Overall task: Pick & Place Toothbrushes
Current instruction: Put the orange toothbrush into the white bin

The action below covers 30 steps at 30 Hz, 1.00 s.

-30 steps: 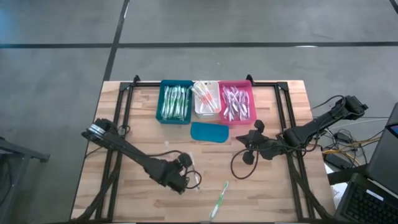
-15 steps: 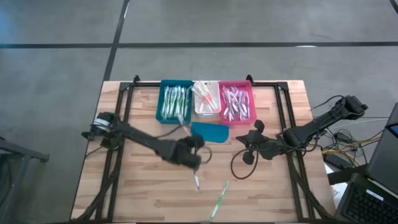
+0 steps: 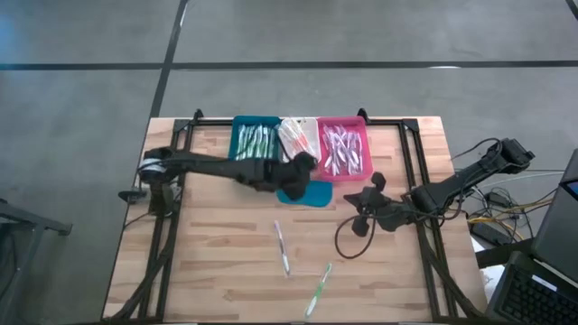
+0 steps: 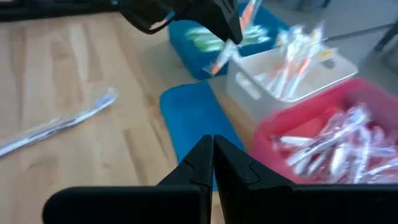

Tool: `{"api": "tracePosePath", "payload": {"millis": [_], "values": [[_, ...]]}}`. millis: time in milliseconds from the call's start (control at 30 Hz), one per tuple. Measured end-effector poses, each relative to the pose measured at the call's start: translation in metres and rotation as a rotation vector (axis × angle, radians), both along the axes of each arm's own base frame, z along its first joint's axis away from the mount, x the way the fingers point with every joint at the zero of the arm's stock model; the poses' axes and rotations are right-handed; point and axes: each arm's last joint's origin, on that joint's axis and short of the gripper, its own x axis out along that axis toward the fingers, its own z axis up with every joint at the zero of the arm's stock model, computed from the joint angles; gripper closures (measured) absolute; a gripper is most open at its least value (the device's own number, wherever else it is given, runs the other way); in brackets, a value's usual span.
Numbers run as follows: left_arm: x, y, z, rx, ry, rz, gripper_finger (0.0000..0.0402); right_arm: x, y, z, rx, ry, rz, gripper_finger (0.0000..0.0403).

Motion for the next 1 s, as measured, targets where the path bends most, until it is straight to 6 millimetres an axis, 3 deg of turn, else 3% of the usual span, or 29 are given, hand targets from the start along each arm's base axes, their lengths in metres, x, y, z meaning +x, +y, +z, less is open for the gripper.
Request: {"api": "tracePosePath", "payload": {"millis": [300, 667, 1000], "values": [[0.004, 0.048, 0.011, -0.053, -0.102, -0.018, 0.0376, -0.001, -0.022, 0.011, -0.008, -0.067, -0.13, 0.0394], [-0.001, 0.078, 0.007, -0.101, -0.102, -0.011, 0.0376, -0.018, -0.061, 0.037, -0.083, -0.128, -0.238, 0.0394], [0.009, 0.102, -0.012, -0.074, -0.127, 0.014, 0.0376, -0.035, -0.094, 0.053, -0.082, -0.161, -0.254, 0.0394]]}}
